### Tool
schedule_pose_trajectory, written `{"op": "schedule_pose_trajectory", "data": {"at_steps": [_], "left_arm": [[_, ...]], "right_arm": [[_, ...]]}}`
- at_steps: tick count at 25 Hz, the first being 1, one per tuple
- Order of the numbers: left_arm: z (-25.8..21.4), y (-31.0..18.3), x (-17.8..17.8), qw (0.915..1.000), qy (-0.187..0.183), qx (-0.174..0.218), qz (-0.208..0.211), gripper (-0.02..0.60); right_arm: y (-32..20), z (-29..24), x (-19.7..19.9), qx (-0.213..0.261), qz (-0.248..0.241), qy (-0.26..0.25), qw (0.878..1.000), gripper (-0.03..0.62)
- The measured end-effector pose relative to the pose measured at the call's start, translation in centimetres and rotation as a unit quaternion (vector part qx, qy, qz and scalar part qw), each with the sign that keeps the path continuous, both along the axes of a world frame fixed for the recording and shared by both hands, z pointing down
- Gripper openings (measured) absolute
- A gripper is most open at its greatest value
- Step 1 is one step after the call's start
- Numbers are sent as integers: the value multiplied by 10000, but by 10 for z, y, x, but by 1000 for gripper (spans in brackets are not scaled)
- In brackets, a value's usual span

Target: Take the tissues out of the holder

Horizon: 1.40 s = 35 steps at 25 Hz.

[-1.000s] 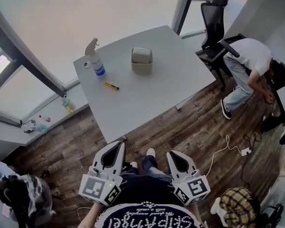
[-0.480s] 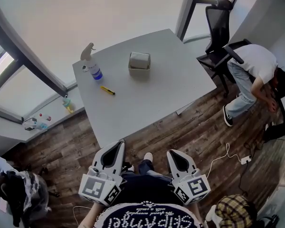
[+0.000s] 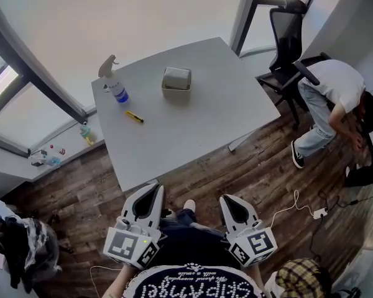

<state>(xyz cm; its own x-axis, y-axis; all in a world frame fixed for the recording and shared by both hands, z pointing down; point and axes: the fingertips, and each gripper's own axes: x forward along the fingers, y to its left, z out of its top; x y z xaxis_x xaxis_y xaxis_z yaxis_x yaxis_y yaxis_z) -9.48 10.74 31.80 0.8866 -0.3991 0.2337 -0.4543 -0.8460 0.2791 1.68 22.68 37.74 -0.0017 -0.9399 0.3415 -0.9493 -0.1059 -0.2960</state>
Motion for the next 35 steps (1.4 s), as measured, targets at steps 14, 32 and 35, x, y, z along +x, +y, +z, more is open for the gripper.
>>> {"op": "schedule_pose_trajectory", "data": {"at_steps": [14,32,35], "left_arm": [[-2,1,12,9999,40,129,2,2],[-2,-60,38,9999,-2,-2,158,2],[-3,-76,39,10000,19,-9,91,2]], "right_arm": [[11,2,16,35,155,21,9999,14],[-41,3,33,-173,263,113,9994,14],[-52,3,35,-210,227,134,9994,14]]}}
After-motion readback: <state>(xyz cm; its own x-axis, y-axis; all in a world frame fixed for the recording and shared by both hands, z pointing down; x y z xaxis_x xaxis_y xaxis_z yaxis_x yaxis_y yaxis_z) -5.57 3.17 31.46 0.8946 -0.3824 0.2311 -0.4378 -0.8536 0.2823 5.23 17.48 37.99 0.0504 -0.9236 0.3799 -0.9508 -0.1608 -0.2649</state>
